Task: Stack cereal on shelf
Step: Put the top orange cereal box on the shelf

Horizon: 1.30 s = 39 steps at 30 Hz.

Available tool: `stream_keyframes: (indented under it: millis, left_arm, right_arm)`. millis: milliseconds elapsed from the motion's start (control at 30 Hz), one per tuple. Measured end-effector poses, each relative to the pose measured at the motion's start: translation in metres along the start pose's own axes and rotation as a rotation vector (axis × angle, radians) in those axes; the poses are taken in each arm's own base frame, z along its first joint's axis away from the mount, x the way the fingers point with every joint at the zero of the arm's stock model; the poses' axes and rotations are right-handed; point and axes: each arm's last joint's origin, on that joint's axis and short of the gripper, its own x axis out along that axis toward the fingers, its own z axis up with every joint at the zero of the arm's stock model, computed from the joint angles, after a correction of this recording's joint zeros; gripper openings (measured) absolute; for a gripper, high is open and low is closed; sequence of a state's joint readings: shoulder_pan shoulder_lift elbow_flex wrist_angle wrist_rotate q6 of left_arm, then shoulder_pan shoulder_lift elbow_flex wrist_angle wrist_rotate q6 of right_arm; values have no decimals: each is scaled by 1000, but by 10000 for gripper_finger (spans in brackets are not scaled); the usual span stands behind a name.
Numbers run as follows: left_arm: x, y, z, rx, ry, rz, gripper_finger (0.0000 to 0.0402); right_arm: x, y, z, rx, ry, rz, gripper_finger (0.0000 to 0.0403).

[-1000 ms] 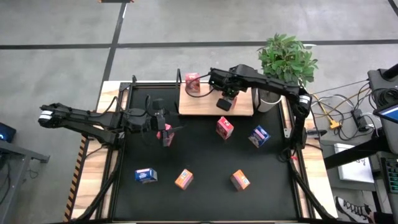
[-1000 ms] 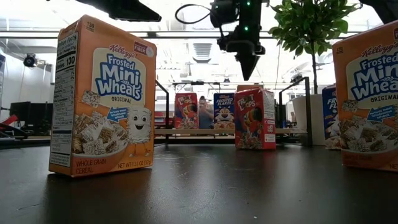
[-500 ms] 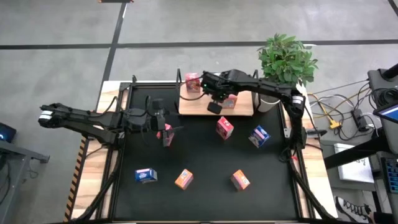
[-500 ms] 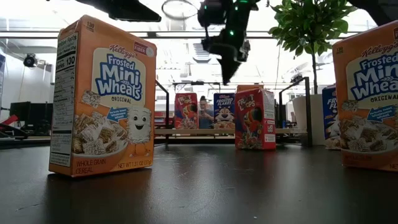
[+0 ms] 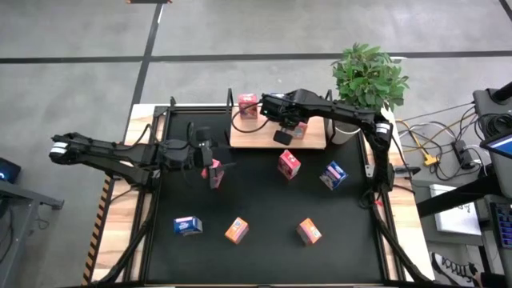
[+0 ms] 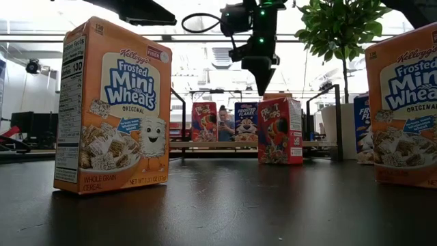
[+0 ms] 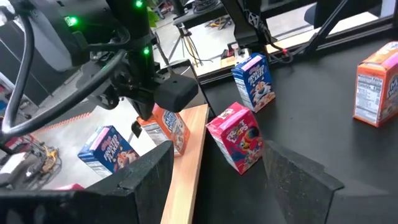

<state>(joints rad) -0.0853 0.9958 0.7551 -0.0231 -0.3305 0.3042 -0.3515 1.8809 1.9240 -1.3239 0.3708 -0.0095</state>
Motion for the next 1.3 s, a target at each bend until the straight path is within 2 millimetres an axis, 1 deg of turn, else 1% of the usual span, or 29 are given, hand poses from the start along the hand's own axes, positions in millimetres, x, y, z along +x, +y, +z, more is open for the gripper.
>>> stream_keyframes:
  millis: [267,433,567,667,767,867,1000,1133,1200,1300]
  left_arm:
    - [0,0,0,-11,5,-2,230]
    - [0,-1,-5,-4,45,-14,230]
    - [0,-1,-4,1,43,-13,230]
    - [0,-1,-3,6,33,-10,230]
    - [0,-1,-3,14,26,-8,230]
    - [0,-1,-3,28,26,-8,230]
    - [0,-1,-3,37,26,-8,230]
    - [0,-1,-3,37,27,-9,230]
    - [0,-1,-3,37,28,-9,230]
    - [0,-1,-3,39,33,-11,230]
  right_arm:
    - [0,-1,-4,-14,34,-23,9]
    - [-1,-1,-4,-5,39,-23,9]
    - [-7,-3,-6,1,23,-23,9]
    - [-17,-4,-5,12,-14,-14,9]
    - [-30,-1,-4,9,-54,98,9]
    - [-34,4,-8,-14,-39,231,9]
    - [-25,9,-13,-26,22,245,9]
    - [-4,13,-17,-35,75,235,9]
    - [7,15,-19,-46,87,173,9]
    - [17,14,-23,-63,117,53,9]
